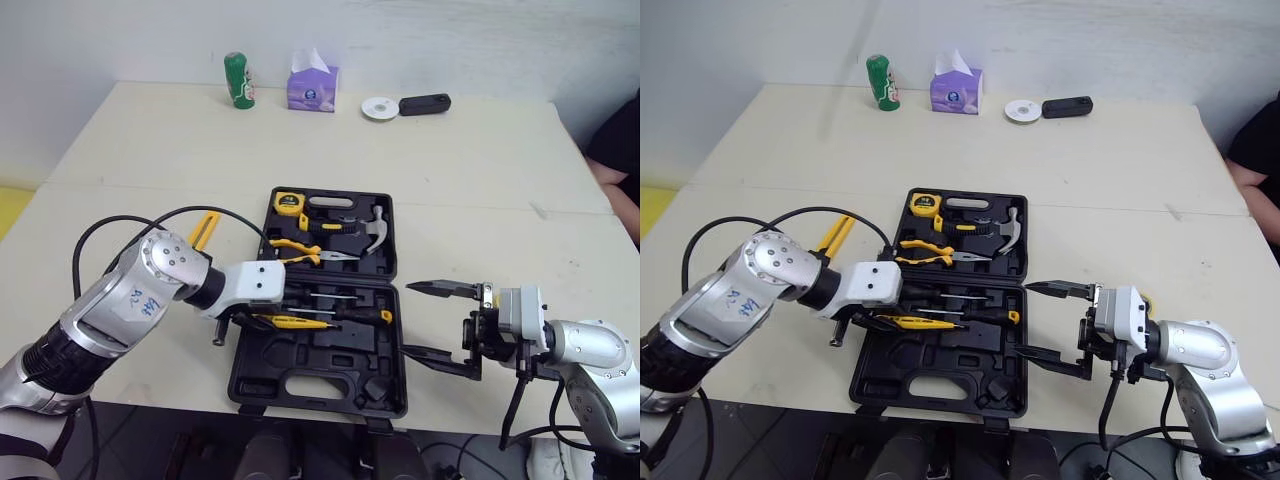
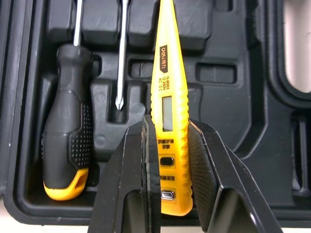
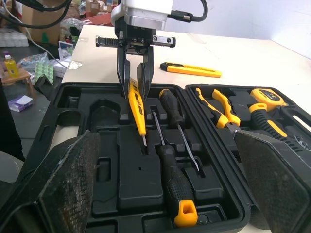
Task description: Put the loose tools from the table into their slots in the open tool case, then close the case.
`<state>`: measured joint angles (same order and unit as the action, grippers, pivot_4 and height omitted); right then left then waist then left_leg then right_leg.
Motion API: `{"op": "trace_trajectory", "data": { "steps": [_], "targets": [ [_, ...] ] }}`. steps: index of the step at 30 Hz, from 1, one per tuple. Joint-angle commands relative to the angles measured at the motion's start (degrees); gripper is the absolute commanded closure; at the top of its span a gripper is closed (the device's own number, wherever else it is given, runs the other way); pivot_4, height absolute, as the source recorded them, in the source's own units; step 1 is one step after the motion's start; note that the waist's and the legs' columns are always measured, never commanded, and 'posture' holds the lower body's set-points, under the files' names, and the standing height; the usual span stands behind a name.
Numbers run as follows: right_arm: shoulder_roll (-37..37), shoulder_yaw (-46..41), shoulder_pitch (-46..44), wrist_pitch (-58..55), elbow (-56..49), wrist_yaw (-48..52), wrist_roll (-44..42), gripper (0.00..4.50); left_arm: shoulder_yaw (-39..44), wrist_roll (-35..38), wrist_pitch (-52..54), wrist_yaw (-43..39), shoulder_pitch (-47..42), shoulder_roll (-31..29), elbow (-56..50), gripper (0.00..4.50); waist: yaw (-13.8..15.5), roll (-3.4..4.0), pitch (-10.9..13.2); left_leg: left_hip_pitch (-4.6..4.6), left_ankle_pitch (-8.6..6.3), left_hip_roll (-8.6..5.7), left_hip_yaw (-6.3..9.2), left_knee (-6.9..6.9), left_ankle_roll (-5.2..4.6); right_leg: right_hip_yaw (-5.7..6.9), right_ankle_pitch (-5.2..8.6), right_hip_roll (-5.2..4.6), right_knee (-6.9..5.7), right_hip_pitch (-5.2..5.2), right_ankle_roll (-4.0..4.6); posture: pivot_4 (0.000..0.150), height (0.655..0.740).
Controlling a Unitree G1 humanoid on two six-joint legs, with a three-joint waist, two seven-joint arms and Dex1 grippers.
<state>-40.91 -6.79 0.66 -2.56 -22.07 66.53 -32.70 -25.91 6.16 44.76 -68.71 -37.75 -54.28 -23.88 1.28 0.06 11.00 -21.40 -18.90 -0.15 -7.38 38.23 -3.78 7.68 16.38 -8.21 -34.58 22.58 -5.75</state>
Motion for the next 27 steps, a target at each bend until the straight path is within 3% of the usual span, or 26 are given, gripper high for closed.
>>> {"op": "trace_trajectory", "data": {
  "steps": [1, 26, 27],
  "targets": [
    [0.5, -0.1, -0.6, 0.5, -1.7, -0.7, -0.1, 0.0, -1.5, -1.2, 1.7, 0.3, -1.2, 0.8, -1.8, 3.98, 0.1, 0.0, 0.0, 0.0, 0.0, 0.0, 0.0, 0.0, 0.0, 0.0, 0.0, 0.0, 0.0, 0.0, 0.0, 0.15, 0.74],
    [1.7, 2.3, -1.4, -0.3, -3.1, -3.5, 0.6, 0.0, -4.4, -4.3, 0.0, -1.0, -4.8, 2.0, 2.6, 3.99, 0.1, 0.0, 0.0, -0.01, 0.01, 0.0, 0.07, 0.38, -0.03, 0.0, 0.0, -0.02, -0.25, -0.06, 0.0, 0.15, 0.74],
    [1.7, 2.3, -1.5, -0.3, -3.1, -3.6, 0.7, 0.0, -4.7, -4.6, -0.5, -1.3, -5.0, 2.0, 2.6, 3.49, 0.1, 0.0, 0.0, -0.01, 0.01, 0.0, 0.08, 0.4, -0.03, 0.0, 0.0, -0.03, -0.27, -0.06, 0.0, 0.15, 0.74]
  ]
}}
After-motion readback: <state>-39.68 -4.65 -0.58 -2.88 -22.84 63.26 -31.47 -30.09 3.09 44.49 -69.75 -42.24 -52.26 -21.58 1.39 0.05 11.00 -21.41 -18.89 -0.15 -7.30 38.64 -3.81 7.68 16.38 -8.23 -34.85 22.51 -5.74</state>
